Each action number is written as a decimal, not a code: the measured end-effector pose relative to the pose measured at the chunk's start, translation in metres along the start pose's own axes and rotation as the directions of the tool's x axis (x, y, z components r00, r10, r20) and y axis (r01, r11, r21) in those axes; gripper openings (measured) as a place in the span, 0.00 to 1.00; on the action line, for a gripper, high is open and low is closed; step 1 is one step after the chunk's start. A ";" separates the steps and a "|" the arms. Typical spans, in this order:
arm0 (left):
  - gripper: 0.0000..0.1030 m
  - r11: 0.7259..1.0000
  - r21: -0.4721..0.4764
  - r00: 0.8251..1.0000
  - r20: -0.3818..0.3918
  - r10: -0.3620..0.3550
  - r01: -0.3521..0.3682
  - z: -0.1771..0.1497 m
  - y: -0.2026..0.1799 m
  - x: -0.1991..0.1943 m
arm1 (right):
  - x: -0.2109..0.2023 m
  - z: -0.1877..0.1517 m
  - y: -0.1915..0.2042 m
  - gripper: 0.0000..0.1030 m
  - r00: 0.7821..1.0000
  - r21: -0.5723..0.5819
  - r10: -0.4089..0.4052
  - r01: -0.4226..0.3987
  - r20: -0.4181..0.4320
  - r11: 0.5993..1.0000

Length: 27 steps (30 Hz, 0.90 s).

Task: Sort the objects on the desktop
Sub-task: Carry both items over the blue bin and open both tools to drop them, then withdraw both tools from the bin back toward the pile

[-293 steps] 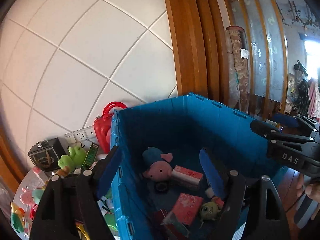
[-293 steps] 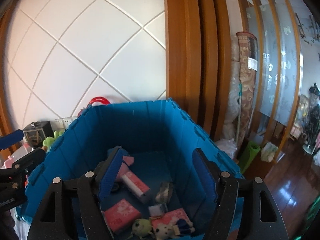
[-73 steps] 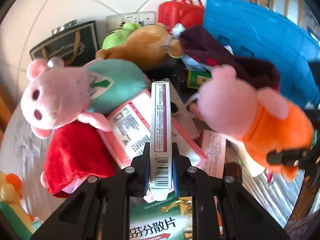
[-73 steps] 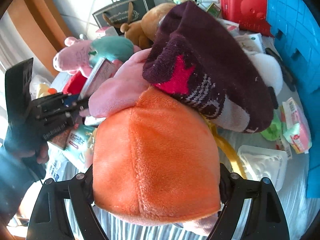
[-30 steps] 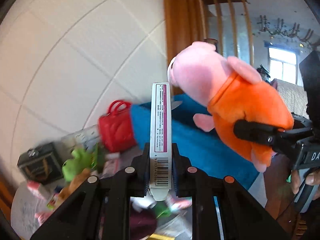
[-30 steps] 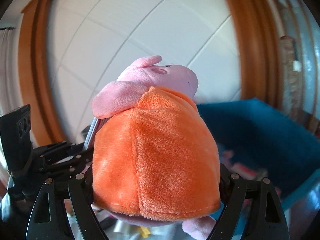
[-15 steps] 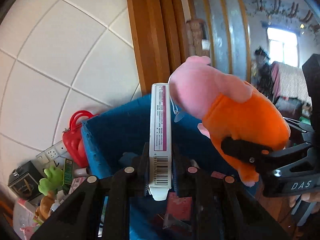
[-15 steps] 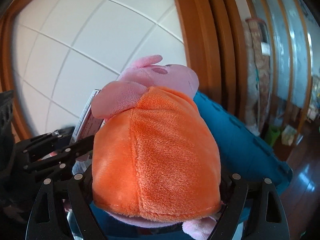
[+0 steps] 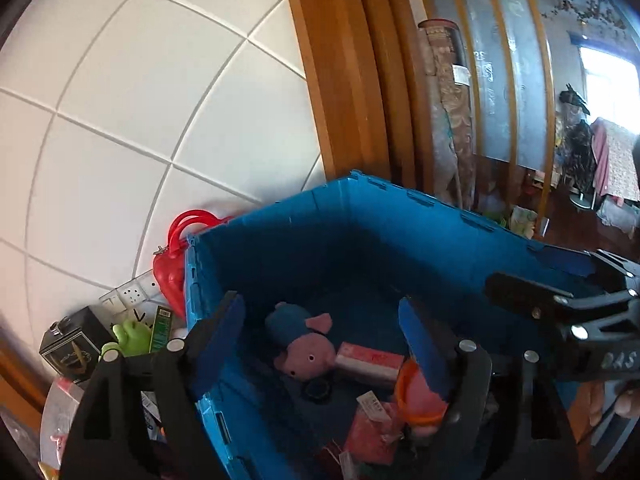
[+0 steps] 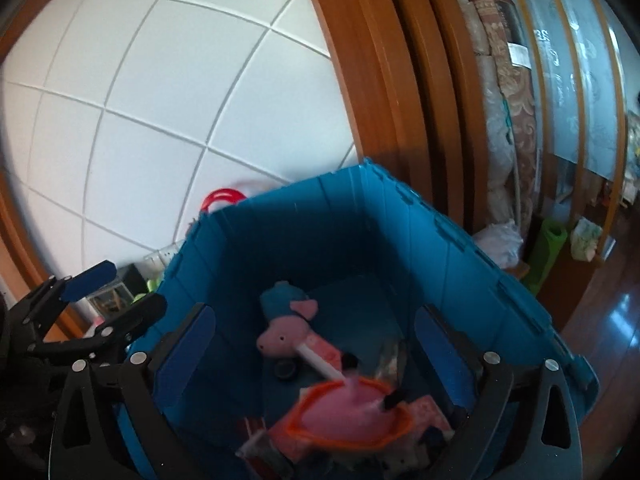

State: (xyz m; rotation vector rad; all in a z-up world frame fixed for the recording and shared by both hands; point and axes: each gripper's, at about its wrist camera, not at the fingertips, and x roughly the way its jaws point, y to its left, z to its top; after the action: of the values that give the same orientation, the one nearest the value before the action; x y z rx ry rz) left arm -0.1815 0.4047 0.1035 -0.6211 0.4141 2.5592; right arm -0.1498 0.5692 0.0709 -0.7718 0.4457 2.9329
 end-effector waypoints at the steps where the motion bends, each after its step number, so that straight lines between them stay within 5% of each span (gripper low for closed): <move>1: 0.77 1.000 -0.002 1.000 0.001 0.012 -0.012 0.001 0.000 0.001 | -0.001 0.001 0.002 0.99 1.000 -0.002 0.005 -0.005 0.003 1.000; 10: 0.78 0.994 0.011 0.994 0.007 0.113 -0.113 0.001 -0.007 0.007 | -0.001 -0.001 0.011 0.99 0.999 -0.010 0.038 -0.038 0.005 0.999; 27: 0.78 0.961 -0.153 0.970 0.046 0.240 -0.231 -0.034 0.041 -0.047 | -0.026 -0.011 0.049 0.99 0.998 -0.092 0.048 -0.044 0.043 0.995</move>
State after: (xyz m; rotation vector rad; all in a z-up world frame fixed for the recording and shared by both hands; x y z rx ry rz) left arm -0.1533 0.3392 0.1053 -0.5692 0.2950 2.8489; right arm -0.1289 0.5191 0.0875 -0.7120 0.3324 3.0255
